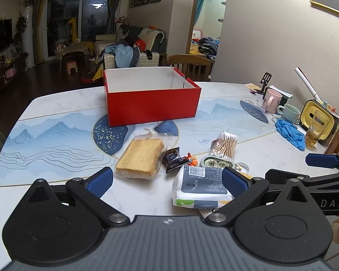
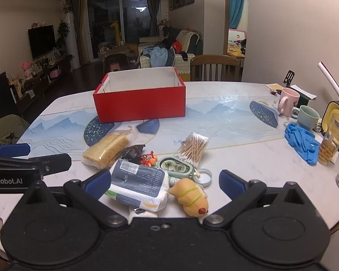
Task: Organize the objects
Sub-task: 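Move both tools toward the wet-wipes pack and yellow squishy toy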
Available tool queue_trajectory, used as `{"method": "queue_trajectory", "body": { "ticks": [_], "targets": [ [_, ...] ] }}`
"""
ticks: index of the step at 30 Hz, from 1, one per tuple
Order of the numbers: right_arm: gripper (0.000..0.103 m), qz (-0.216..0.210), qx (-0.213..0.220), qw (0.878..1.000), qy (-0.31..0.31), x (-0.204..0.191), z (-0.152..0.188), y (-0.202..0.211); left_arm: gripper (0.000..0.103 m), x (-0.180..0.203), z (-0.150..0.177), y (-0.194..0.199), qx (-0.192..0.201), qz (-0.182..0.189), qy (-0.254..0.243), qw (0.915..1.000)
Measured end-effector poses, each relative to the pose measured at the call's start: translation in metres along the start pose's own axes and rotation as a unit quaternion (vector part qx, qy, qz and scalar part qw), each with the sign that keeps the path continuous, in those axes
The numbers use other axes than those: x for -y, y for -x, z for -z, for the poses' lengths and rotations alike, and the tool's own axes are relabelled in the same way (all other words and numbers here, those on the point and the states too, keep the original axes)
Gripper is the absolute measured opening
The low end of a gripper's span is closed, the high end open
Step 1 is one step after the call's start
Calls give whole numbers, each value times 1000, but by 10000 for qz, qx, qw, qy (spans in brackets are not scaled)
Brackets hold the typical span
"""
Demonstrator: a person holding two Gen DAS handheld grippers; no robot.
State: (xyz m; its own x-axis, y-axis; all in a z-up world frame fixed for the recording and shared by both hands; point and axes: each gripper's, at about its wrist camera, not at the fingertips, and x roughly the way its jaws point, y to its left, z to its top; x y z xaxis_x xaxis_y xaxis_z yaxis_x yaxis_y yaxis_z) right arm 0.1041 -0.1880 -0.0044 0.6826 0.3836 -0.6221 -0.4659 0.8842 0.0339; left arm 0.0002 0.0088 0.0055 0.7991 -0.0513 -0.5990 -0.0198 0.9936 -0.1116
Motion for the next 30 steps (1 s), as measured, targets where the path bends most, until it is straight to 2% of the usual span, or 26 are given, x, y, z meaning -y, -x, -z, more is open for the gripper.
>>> {"method": "queue_trajectory", "body": {
  "ticks": [14,30],
  "targets": [
    [102,-76,298,9995,32,-3,-2,12,103,6,-4,12,290,-45,-105,9995],
    [102,-37,398,9992,65,-7,-3,24,103,9,-3,22,304,-8,-93,9995]
  ]
}}
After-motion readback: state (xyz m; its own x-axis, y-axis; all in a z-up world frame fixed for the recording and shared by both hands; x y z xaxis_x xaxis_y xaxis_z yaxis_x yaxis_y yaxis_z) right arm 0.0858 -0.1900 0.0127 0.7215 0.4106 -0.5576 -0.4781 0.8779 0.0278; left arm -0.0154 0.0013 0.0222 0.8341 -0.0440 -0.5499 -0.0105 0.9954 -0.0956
